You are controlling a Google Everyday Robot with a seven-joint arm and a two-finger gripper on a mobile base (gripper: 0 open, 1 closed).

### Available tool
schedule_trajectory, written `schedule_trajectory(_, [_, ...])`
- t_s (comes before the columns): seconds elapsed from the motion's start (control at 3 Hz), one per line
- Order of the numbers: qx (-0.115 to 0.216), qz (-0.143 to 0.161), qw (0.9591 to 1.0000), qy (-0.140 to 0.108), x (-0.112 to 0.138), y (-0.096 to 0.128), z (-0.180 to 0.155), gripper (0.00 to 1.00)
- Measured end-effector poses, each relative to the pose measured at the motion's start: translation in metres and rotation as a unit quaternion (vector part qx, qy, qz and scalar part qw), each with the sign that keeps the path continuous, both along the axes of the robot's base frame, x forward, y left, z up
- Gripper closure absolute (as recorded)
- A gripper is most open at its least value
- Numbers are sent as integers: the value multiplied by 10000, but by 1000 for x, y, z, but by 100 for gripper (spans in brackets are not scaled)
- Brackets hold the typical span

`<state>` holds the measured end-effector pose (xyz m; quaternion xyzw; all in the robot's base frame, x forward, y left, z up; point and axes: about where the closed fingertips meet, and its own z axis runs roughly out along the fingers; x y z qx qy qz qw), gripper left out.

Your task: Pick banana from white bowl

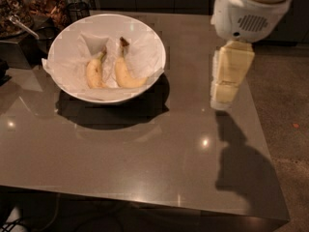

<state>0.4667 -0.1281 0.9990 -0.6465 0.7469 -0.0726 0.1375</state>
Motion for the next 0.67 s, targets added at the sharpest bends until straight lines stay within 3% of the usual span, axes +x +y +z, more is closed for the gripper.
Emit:
schedule_trajectory(0.33, [-56,322,9991,284,27,38,-8,0])
schedule_trajectory(0.67, [19,395,9991,160,33,48,-5,0])
